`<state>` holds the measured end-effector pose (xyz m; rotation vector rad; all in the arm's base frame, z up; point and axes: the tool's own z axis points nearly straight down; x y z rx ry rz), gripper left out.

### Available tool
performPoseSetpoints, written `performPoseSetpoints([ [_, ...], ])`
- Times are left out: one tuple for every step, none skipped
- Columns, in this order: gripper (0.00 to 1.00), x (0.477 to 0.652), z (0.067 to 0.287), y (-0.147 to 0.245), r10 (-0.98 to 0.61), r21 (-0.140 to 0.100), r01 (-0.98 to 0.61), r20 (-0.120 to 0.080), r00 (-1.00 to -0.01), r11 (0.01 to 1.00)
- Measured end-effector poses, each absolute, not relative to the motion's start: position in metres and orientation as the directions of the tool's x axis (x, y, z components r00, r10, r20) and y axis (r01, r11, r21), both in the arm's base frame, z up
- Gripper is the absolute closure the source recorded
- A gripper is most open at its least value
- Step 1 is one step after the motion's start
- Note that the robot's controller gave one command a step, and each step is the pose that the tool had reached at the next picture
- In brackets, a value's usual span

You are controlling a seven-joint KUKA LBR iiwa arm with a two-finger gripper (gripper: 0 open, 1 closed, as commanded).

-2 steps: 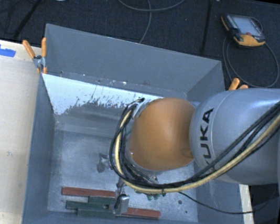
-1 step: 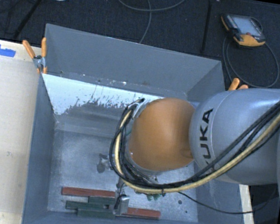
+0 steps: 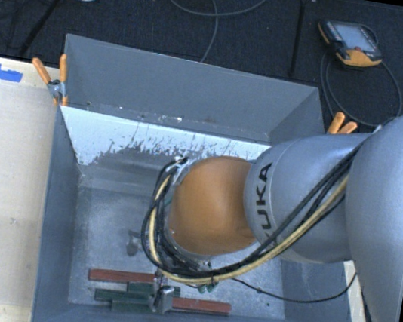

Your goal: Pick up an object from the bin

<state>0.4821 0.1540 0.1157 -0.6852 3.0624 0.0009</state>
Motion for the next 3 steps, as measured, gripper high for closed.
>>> performPoseSetpoints([
  [1.0, 0.4742, 0.075, 0.1529, -0.265, -0.001, -0.265, -0.003, -0.964, 0.964],
  [1.0, 0.4743, 0.0749, 0.1528, -0.264, -0.001, -0.264, -0.003, -0.964, 0.964],
  [1.0, 0.4734, 0.0779, 0.1512, -0.268, 0.0, -0.268, -0.002, -0.964, 0.964],
])
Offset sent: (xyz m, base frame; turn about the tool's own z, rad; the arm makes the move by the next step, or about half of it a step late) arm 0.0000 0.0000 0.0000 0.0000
